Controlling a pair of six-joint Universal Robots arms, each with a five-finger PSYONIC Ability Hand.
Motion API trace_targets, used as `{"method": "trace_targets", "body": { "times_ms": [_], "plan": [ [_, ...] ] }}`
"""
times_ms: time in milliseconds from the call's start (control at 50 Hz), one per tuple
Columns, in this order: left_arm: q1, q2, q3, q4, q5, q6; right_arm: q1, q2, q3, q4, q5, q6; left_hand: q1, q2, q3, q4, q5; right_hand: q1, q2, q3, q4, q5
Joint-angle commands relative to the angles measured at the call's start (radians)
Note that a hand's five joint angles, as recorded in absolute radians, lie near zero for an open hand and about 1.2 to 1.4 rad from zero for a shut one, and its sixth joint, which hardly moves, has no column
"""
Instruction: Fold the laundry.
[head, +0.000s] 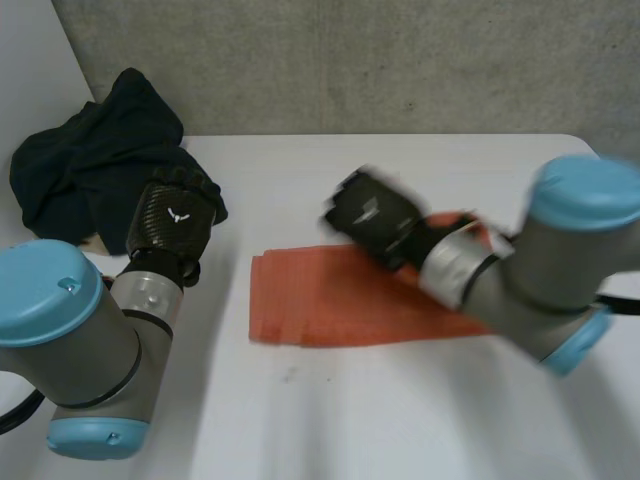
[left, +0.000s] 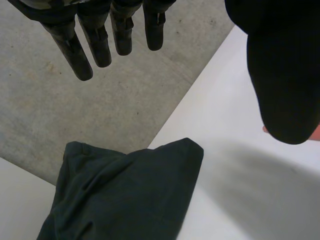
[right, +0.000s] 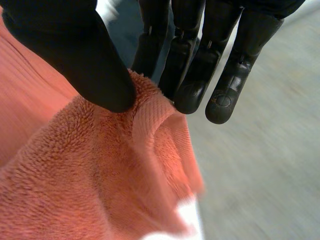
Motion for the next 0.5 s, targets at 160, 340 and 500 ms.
{"method": "trace_targets", "body": {
  "times_ms": [160, 340, 500],
  "plan": [
    [-0.014, -0.003, 0.008, 0.000, 0.003, -0.077, 0.174, 0.125, -0.034, -0.004, 0.094, 0.107, -0.022, -0.027, -0.035, -0.028, -0.045, -0.796, -0.995, -1.009, -1.015, -0.988],
    [-0.148, -0.018, 0.101, -0.002, 0.015, -0.136, -0.061, -0.052, 0.077, 0.027, 0.237, 0.607, -0.022, -0.027, -0.035, -0.028, -0.045, -0.796, -0.995, -1.009, -1.015, -0.988],
    [-0.261, -0.185, 0.215, -0.006, 0.089, -0.140, -0.191, -0.118, 0.250, 0.043, 0.239, 0.557, -0.021, -0.026, -0.034, -0.027, -0.044, -0.796, -0.995, -1.009, -1.015, -0.988]
  ]
}}
